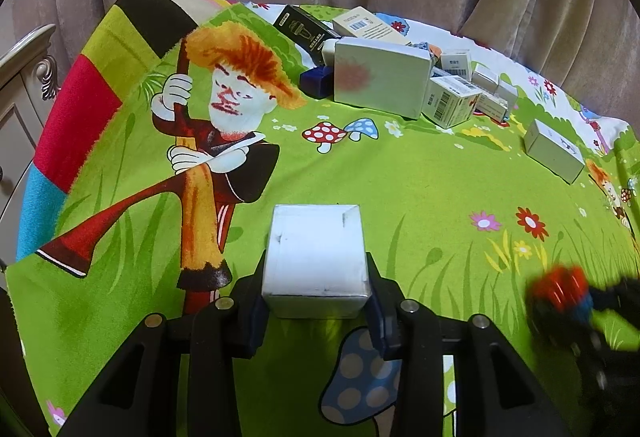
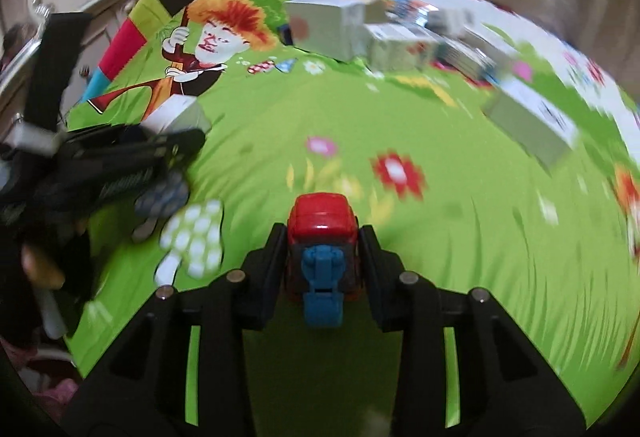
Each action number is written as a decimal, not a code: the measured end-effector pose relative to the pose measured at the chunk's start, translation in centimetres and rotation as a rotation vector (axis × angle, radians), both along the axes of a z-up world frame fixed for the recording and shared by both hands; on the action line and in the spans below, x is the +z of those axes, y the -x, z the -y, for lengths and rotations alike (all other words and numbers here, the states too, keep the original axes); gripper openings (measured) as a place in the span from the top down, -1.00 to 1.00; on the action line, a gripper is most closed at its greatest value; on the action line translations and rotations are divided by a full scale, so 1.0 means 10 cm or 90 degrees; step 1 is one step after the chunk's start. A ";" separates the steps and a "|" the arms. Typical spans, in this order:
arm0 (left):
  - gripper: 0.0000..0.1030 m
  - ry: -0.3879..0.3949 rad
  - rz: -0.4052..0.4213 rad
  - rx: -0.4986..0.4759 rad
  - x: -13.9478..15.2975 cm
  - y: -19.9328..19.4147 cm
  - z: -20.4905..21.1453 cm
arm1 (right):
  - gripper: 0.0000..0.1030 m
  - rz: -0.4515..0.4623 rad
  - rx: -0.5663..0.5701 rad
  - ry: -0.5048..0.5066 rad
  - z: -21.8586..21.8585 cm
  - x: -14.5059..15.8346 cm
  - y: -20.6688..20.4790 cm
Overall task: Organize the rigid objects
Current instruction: 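Carry the truck and cube box with both grippers to the purple-rimmed box, then open both grippers to drop the truck and cube box into the box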
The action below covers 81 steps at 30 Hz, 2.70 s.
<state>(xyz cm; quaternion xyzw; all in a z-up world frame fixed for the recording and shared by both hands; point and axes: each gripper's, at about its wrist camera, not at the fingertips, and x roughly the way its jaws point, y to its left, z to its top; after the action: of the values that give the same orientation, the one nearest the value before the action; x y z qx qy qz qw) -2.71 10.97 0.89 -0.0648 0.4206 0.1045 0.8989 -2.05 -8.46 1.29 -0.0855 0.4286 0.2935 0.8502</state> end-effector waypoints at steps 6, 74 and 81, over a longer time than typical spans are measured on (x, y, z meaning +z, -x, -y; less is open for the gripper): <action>0.21 -0.003 -0.001 0.000 0.01 0.00 0.00 | 0.21 -0.011 -0.044 -0.021 0.41 0.04 0.43; 0.21 -0.061 -0.069 -0.786 0.42 2.00 4.72 | 0.21 -0.018 -0.513 0.122 4.08 0.20 2.56; 0.20 -0.101 -0.095 -0.851 0.25 2.23 5.04 | 0.21 -0.046 -0.560 0.136 4.38 0.10 2.76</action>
<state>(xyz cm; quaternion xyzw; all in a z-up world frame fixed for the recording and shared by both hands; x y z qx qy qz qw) -25.06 -39.47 3.35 0.2829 0.4219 -0.4392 0.7410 -29.60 -52.31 2.28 0.0275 0.4812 -0.1392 0.8651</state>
